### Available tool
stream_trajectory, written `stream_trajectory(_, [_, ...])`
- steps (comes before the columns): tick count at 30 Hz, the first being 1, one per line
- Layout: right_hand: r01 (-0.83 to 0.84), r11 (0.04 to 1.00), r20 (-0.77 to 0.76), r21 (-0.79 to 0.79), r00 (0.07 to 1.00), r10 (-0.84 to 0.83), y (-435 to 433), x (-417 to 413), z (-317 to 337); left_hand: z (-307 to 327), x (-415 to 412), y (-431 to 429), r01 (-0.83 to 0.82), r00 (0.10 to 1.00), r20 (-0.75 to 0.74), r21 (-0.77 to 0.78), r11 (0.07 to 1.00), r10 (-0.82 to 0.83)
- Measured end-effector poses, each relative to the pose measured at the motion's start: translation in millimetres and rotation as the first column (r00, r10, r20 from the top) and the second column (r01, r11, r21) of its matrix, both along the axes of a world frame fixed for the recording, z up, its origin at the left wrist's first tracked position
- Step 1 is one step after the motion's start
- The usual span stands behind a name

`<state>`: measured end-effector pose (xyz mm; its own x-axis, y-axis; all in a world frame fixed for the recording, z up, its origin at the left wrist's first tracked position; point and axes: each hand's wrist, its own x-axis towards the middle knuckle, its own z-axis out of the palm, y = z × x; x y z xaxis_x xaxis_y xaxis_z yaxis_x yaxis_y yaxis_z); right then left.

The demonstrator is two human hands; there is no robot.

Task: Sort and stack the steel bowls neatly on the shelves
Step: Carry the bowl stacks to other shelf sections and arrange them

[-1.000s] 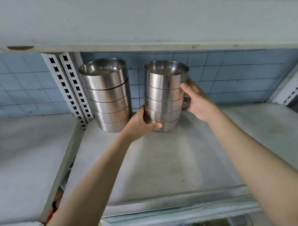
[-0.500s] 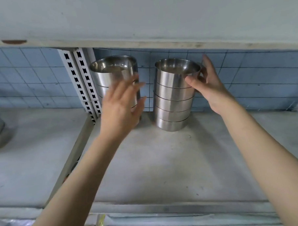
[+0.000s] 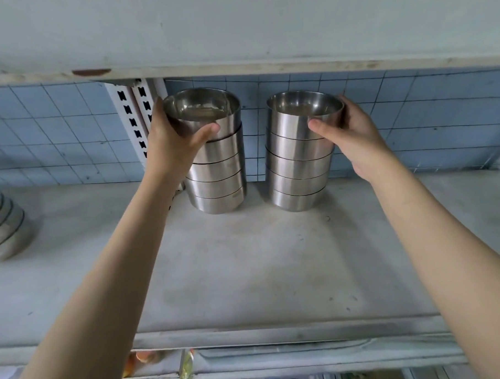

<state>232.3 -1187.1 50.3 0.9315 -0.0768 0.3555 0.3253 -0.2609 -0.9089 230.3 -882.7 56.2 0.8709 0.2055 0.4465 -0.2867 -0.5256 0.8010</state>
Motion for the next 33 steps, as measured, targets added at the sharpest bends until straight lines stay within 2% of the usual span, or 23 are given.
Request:
stream_trajectory(15, [0.007,1.0,-0.039,0.017,0.999,-0.006,4,-8,2,-1,2,5,0.023,0.999,-0.041,0.027,0.999,-0.022])
stream_trajectory(20, [0.084,0.996,-0.052,0.01,0.995,-0.084,12,-20,-4,0,0,6,0.053,0.997,-0.051,0.04,0.998,-0.051])
stream_trajectory(23, [0.175,0.983,-0.063,-0.049,0.982,-0.177,19,-31,-12,2,-2,10,0.097,0.992,-0.086,0.063,0.993,-0.091])
stream_trajectory(26, [0.351,0.93,-0.056,-0.105,0.932,-0.358,32,-51,-22,4,-17,21,0.133,0.986,-0.112,0.127,0.983,-0.119])
stream_trajectory(28, [0.407,0.904,0.025,-0.128,0.913,-0.407,46,-71,-28,1,-39,33,0.122,0.984,-0.151,0.195,0.973,-0.093])
stream_trajectory(33, [0.352,0.894,0.176,-0.277,0.933,-0.313,103,-127,-48,-25,-116,88,0.176,0.979,-0.173,0.466,0.867,-0.105])
